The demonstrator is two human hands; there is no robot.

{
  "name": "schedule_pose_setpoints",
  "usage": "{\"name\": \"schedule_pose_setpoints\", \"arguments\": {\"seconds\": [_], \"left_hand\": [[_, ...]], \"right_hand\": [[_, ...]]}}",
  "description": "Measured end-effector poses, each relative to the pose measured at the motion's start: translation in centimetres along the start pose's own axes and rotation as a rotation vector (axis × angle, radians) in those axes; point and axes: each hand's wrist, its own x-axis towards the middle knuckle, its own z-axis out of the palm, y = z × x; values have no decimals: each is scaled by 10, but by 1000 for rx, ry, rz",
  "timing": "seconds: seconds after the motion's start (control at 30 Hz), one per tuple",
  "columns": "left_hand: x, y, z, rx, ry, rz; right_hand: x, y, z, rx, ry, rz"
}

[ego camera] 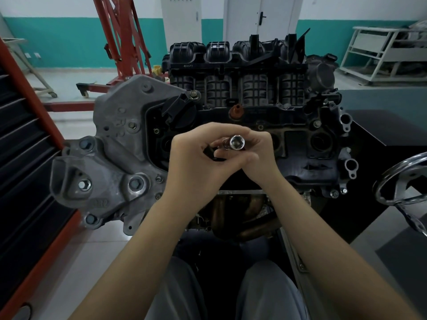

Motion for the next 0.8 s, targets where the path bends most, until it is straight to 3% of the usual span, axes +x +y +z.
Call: {"name": "schedule_pose_setpoints", "arguments": {"seconds": [0.1,0.2,0.33,0.53,0.7,0.8], "left_hand": [[-1,1,1,69,83,8],[-1,0,-2,-35,3,-26],[0,-2,-4,-102,-106,-10],[0,-3,-1,-13,64,8],[-2,-8,-5,-224,-51,-33],[0,-8,-5,-168,-65,-8]], "right_hand": [[1,-1,-1,-10,-9,-10],[2,-5,-4,4,-73,-4],[1,-5,0,15,-33,-7],[1,-3,0,-16,-13,-3],[1,-9,3,-20,-65,-16],[1,-2,2,-17,-9,4]]}}
